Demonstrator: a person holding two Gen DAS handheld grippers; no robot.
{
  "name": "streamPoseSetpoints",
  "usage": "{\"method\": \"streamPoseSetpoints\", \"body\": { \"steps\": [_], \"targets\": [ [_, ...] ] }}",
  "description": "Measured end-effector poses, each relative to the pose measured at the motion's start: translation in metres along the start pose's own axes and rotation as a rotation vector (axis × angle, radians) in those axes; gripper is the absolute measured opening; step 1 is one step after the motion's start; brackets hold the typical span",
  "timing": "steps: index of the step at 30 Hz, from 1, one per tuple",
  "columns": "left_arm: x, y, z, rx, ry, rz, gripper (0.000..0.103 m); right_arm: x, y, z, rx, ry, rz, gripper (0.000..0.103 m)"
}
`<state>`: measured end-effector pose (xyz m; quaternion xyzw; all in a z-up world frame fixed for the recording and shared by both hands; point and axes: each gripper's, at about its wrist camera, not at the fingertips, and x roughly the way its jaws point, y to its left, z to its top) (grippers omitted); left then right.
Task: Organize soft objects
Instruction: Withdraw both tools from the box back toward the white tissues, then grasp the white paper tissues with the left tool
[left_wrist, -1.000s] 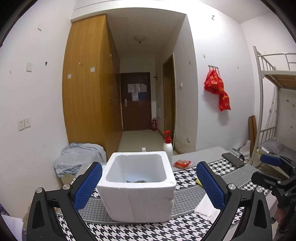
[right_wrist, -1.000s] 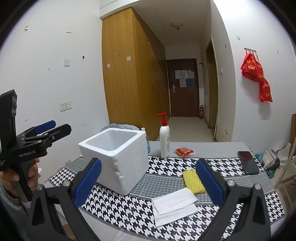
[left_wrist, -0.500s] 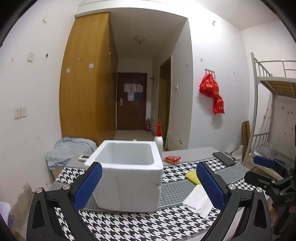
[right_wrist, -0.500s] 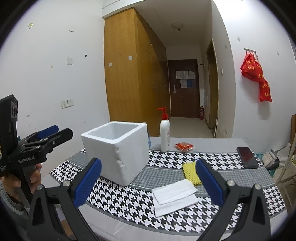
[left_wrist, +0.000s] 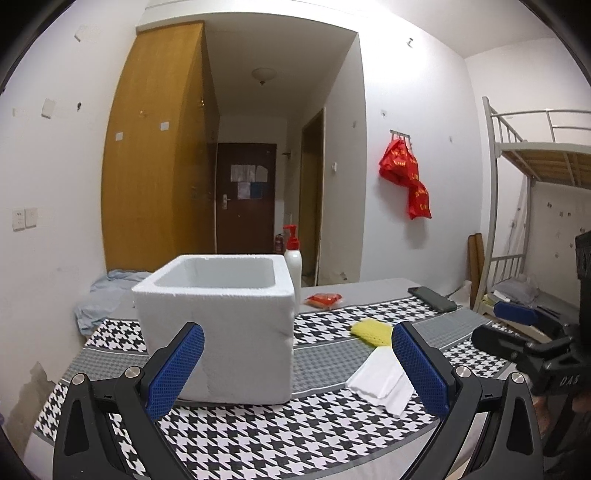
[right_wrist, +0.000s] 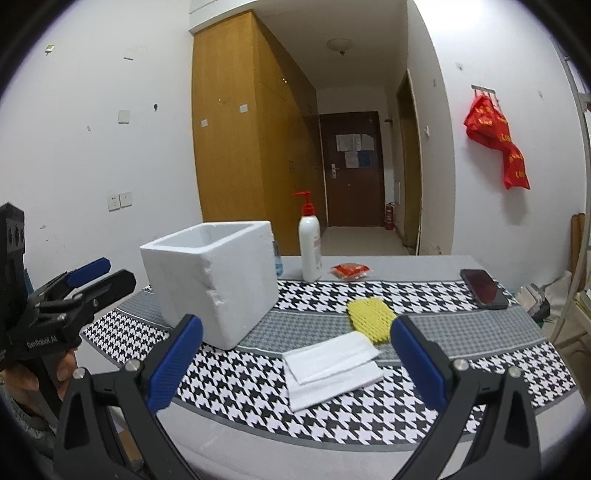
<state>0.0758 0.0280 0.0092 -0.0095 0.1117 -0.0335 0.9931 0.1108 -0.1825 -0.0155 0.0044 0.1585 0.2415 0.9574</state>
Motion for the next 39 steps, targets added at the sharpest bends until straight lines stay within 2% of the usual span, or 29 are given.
{"method": "streamPoseSetpoints", "body": {
  "steps": [5, 14, 26, 39],
  "targets": [
    [0.006, -0.009, -0.015, 0.017, 0.002, -0.007, 0.102, 0.003, -0.006, -0.009, 0.003, 0.012, -0.017, 0.103],
    [0.036, -0.027, -0.025, 0.031, 0.075, -0.104, 0.102, 0.012, -0.027, -0.020, 0.046, 0.046, -0.035, 0.103],
    [0.085, -0.065, -0.032, 0.091, 0.209, -0.212, 0.102, 0.008, -0.067, -0.030, 0.093, 0.079, -0.129, 0.103],
    [0.127, -0.094, -0.040, 0.174, 0.360, -0.281, 0.102, 0.015, -0.096, -0.036, 0.161, 0.104, -0.139, 0.103]
  ]
}}
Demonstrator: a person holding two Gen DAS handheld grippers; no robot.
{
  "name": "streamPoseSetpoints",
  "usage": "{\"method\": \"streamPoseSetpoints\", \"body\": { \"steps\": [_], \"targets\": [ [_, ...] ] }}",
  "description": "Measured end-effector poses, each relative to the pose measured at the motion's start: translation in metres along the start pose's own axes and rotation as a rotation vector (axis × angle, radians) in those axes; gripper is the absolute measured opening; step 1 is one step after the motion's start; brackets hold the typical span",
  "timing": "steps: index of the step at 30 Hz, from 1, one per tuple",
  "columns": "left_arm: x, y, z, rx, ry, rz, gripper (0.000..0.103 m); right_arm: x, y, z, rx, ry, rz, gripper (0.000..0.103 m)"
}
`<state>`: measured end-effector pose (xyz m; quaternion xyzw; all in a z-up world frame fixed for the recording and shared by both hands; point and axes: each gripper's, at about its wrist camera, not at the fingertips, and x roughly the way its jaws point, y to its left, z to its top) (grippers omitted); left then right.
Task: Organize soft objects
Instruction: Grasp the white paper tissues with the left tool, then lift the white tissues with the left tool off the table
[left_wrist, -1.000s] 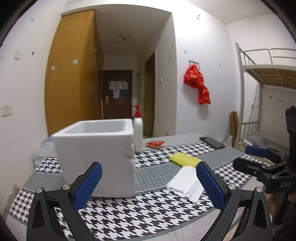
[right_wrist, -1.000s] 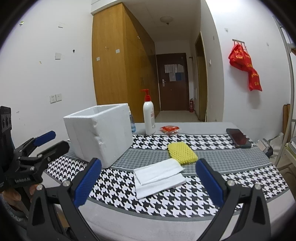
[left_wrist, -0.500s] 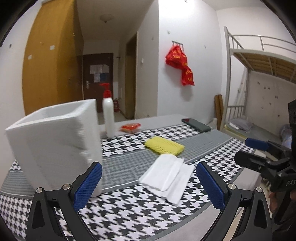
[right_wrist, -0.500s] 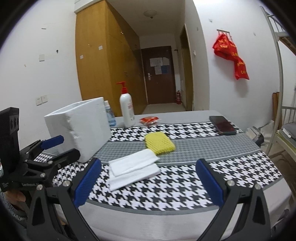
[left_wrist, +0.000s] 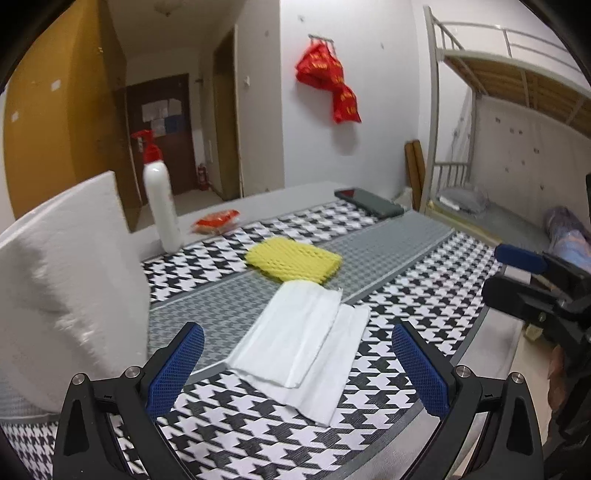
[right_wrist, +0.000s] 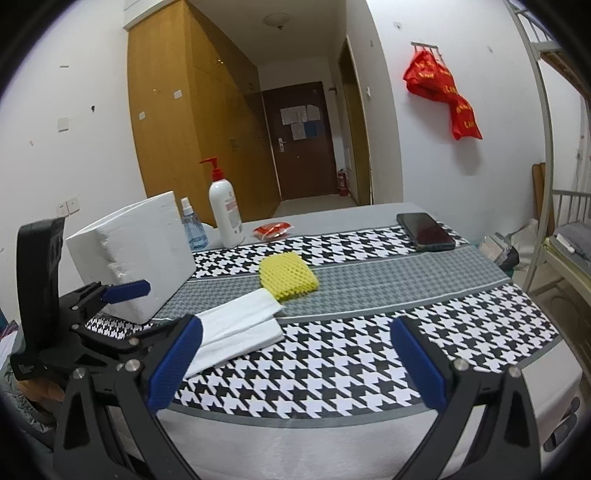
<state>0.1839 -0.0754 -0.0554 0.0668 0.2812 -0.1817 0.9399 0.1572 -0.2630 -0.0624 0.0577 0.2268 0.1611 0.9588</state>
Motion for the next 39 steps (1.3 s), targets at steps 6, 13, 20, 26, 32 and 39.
{"method": "streamPoseSetpoints", "body": {
  "steps": [6, 13, 20, 26, 32, 39],
  "targets": [
    [0.022, -0.008, 0.006, 0.030, 0.074, -0.034, 0.102, 0.004, -0.011, 0.000, 0.009, 0.016, -0.002, 0.103],
    [0.053, -0.004, 0.001, 0.003, 0.207, -0.021, 0.093, 0.009, -0.020, -0.001, 0.020, 0.035, -0.002, 0.103],
    [0.069, 0.001, -0.003, -0.019, 0.281, -0.029, 0.077, 0.015, -0.020, 0.000, 0.010, 0.044, 0.012, 0.103],
    [0.076, 0.000, -0.006, -0.006, 0.310, -0.041, 0.075, 0.018, -0.021, -0.002, 0.015, 0.048, 0.015, 0.103],
    [0.075, -0.001, -0.005, 0.001, 0.315, -0.030, 0.062, 0.021, -0.024, -0.006, 0.023, 0.061, 0.010, 0.103],
    [0.071, 0.009, -0.003, -0.026, 0.291, -0.017, 0.012, 0.023, -0.016, 0.000, -0.003, 0.073, 0.009, 0.103]
  ]
}}
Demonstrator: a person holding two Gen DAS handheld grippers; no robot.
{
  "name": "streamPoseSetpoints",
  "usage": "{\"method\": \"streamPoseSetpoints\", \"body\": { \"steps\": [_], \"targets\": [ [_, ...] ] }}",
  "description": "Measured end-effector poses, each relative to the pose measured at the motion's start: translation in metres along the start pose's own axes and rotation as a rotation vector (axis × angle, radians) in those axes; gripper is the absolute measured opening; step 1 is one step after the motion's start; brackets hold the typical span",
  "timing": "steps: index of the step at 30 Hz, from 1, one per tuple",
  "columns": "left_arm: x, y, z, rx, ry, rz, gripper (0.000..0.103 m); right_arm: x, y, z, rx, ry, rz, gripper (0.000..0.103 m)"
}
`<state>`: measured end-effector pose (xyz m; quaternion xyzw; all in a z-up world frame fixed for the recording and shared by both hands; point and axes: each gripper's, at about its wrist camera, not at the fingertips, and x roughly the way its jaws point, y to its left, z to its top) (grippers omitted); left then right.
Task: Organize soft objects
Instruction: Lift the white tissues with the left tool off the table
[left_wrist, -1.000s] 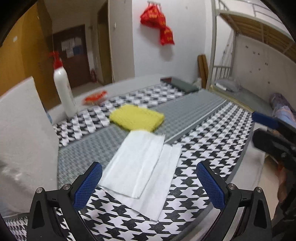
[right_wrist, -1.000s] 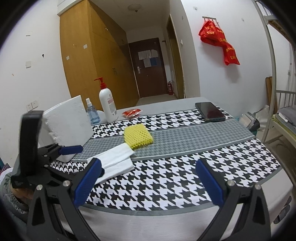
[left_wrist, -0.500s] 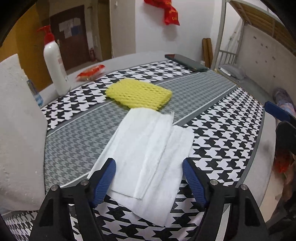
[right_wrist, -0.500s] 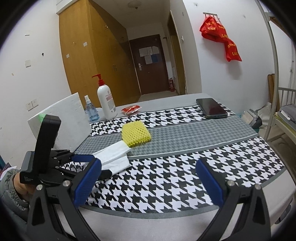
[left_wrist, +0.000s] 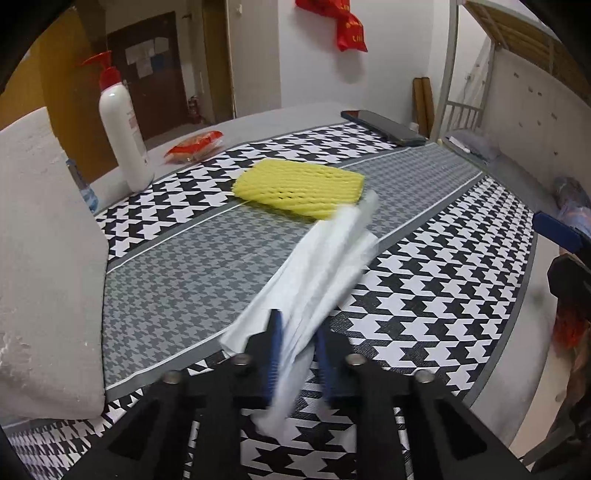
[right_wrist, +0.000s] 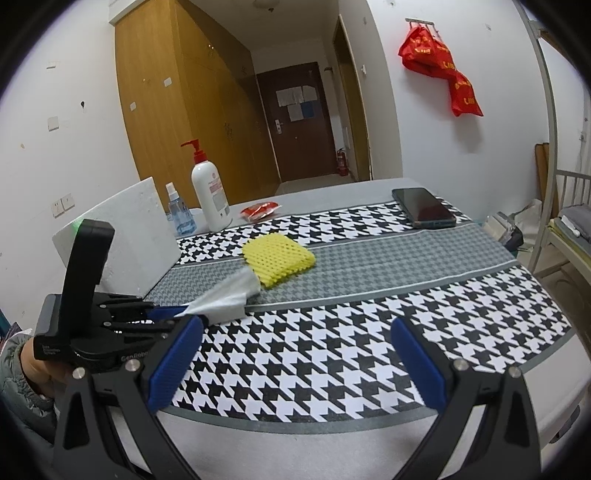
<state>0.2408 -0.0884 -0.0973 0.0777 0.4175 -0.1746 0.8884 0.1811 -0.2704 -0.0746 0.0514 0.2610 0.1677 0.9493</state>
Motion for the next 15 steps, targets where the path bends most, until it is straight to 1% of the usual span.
{"method": "streamPoseSetpoints", "body": {
  "steps": [1, 4, 7, 11, 15],
  "targets": [
    [-0.003, 0.002, 0.000, -0.011, -0.010, -0.011, 0.012, -0.001, 0.002, 0.001, -0.008, -0.002, -0.005, 0.103],
    [-0.015, 0.004, -0.002, -0.017, -0.049, -0.015, 0.012, -0.003, 0.004, 0.002, -0.015, -0.005, -0.012, 0.103],
    [-0.028, 0.003, -0.004, -0.014, -0.075, -0.028, 0.012, -0.007, 0.009, 0.002, -0.020, -0.011, -0.008, 0.103],
    [-0.049, 0.005, -0.005, -0.009, -0.132, -0.035, 0.012, -0.003, 0.015, 0.005, -0.049, -0.013, -0.016, 0.103],
    [-0.058, 0.008, -0.006, -0.012, -0.153, -0.028, 0.012, 0.002, 0.016, 0.013, -0.053, -0.016, -0.012, 0.103]
  ]
}}
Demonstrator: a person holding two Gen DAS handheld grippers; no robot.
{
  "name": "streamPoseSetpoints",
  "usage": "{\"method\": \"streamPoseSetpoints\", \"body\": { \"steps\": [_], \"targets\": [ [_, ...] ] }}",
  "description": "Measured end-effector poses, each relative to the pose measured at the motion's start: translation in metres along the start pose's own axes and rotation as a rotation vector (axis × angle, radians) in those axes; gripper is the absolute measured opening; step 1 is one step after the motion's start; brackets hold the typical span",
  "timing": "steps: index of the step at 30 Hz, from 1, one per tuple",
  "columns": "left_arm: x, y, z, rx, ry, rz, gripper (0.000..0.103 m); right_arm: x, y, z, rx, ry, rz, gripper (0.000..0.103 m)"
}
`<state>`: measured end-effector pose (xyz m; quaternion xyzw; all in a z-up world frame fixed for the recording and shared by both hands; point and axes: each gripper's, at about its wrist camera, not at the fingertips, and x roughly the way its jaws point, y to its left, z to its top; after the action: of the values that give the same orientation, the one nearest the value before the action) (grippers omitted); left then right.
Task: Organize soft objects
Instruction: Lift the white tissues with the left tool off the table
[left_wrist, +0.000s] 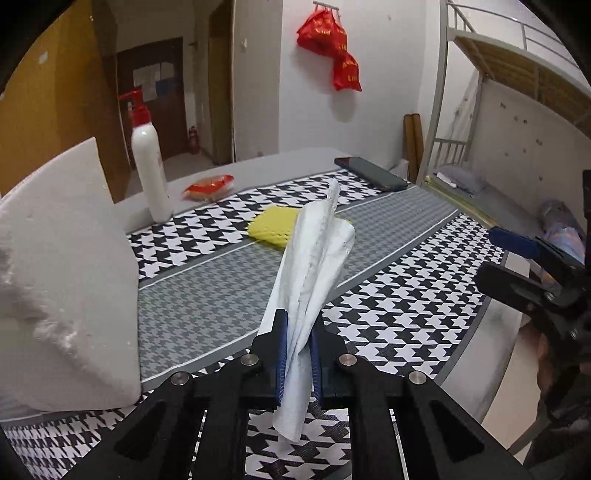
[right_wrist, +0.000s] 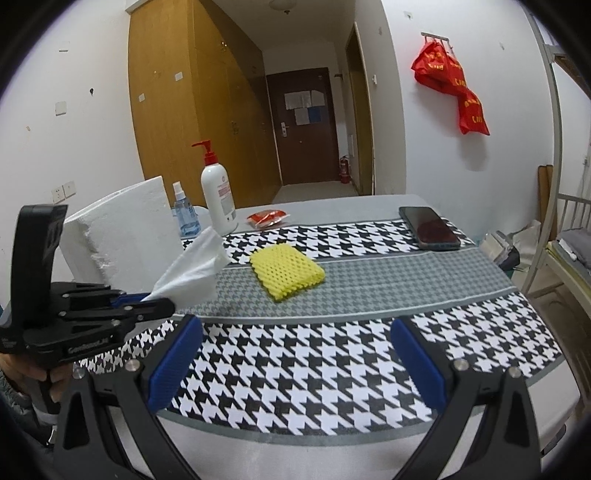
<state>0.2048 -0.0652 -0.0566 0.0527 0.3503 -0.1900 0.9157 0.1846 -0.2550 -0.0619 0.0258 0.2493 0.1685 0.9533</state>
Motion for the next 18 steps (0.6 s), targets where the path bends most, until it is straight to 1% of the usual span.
{"method": "streamPoseSetpoints", "body": {
  "steps": [6, 10, 18],
  "targets": [
    [-0.005, 0.004, -0.001, -0.011, -0.030, 0.013, 0.012, 0.013, 0.001, 0.011, -0.029, 0.020, -0.002, 0.103],
    [-0.009, 0.007, -0.001, -0.023, -0.054, 0.030, 0.012, 0.021, 0.003, 0.018, -0.053, 0.032, 0.013, 0.103],
    [-0.013, 0.017, -0.003, -0.055, -0.068, 0.053, 0.012, 0.051, 0.008, 0.040, -0.080, 0.078, 0.066, 0.103]
  ]
}}
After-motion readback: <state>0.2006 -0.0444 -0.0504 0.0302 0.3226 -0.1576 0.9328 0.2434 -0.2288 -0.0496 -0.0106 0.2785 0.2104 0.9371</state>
